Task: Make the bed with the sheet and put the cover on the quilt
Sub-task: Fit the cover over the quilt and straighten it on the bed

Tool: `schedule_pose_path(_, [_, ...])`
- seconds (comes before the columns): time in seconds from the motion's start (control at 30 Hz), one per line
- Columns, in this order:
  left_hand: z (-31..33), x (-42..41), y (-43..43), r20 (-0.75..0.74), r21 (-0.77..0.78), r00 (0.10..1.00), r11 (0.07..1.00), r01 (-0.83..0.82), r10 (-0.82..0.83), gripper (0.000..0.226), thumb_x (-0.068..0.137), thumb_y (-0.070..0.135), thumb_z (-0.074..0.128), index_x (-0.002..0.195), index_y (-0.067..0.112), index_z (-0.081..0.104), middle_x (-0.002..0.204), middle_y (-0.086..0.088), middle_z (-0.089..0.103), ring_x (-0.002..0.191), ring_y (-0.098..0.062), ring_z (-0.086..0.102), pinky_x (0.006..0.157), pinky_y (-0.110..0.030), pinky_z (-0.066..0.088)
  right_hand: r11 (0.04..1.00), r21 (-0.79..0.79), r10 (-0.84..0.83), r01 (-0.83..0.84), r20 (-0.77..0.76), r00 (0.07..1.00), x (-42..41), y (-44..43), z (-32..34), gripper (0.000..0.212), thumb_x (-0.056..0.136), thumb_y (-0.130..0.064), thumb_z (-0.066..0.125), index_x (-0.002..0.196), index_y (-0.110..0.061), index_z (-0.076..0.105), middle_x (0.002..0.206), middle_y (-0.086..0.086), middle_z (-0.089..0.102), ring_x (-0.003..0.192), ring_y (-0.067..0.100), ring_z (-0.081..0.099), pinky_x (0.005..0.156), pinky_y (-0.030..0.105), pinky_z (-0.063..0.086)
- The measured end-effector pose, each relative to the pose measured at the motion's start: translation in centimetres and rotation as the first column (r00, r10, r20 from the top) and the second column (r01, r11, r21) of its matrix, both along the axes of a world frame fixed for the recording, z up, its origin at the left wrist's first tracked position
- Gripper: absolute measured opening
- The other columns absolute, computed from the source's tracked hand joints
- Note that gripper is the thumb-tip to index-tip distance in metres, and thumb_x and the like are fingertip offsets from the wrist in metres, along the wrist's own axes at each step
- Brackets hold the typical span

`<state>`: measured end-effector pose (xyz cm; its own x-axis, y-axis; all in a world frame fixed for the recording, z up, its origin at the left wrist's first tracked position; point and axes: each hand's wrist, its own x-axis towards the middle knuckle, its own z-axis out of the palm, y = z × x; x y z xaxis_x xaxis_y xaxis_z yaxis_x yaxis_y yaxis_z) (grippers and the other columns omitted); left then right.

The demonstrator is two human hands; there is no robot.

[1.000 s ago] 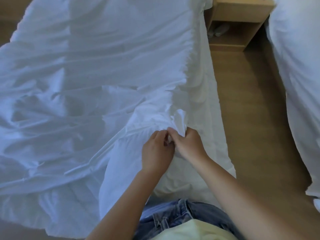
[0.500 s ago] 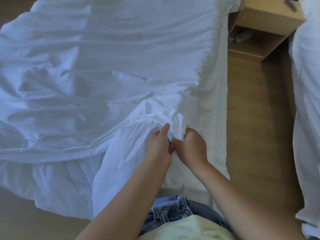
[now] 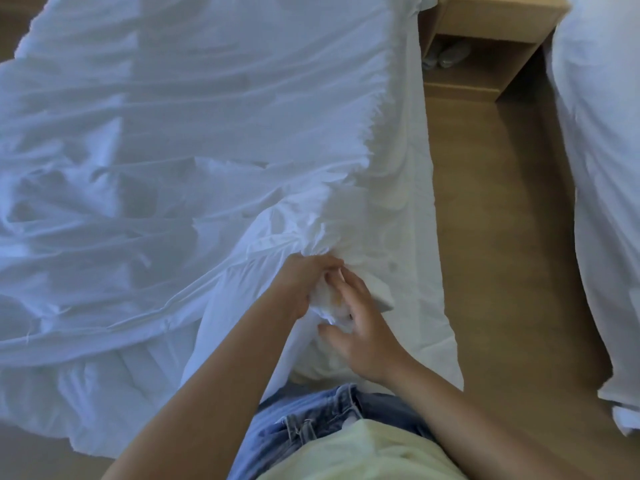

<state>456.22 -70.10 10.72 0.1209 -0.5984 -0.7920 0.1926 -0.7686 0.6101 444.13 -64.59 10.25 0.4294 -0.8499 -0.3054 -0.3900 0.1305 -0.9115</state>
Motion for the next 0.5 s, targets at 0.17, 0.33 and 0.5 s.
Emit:
schedule_pose_path(0.17, [-0.6, -0.8, 0.4, -0.048, -0.056, 0.994, 0.994, 0.093, -0.096, 0.008, 0.088, 0.005, 0.058, 0.088, 0.010, 0.064, 0.088, -0.010, 0.068, 0.088, -0.029, 0.065, 0.090, -0.042, 0.051, 0.700, 0.289, -0.698, 0.654, 0.083, 0.711, -2.1, -1.7, -1.6, 0.005, 0.089, -0.010, 0.057, 0.085, -0.013, 0.059, 0.089, 0.011, 0.064, 0.082, 0.024, 0.063, 0.072, 0.040, 0.052])
schedule_pose_path(0.33, [-1.0, -1.3, 0.5, -0.072, -0.063, 0.991, 0.992, 0.109, -0.113, 0.010, 0.091, 0.005, 0.054, 0.090, 0.011, 0.063, 0.092, -0.009, 0.067, 0.093, -0.028, 0.064, 0.091, -0.044, 0.050, 0.495, 0.674, -0.627, 0.548, -0.160, 0.763, -2.9, -3.7, -2.7, 0.032, 0.086, -0.037, 0.064, 0.098, -0.008, 0.064, 0.092, 0.009, 0.066, 0.086, 0.023, 0.061, 0.090, 0.041, 0.050])
schedule_pose_path(0.5, [-0.7, -1.3, 0.3, 0.054, -0.127, 0.986, 0.978, 0.163, -0.157, 0.008, 0.092, 0.016, 0.054, 0.087, 0.015, 0.060, 0.084, -0.003, 0.065, 0.084, -0.022, 0.061, 0.070, -0.028, 0.050, 0.397, 0.803, -0.685, 0.444, -0.062, 0.726, -3.1, -4.9, -2.8, 0.027, 0.087, -0.038, 0.062, 0.079, -0.013, 0.062, 0.071, 0.005, 0.066, 0.078, 0.020, 0.059, 0.092, 0.036, 0.046])
